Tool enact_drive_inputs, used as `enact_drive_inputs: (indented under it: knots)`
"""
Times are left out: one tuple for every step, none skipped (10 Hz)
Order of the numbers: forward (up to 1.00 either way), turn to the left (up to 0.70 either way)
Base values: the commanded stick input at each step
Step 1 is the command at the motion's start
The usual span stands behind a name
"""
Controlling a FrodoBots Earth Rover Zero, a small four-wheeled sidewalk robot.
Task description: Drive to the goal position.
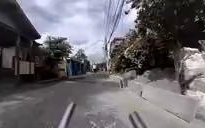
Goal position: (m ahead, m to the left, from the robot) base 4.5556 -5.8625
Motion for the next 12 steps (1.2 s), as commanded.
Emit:
enact_drive_inputs:
  knots:
    - [0.85,-0.34]
    - [0.85,0.00]
    - [0.85,0.00]
    - [0.85,0.00]
    - [0.85,0.00]
    - [0.85,0.00]
    - [0.85,0.00]
    - [0.85,0.00]
    - [0.85,0.00]
    - [0.85,0.00]
    - [0.85,0.00]
    - [0.85,0.00]
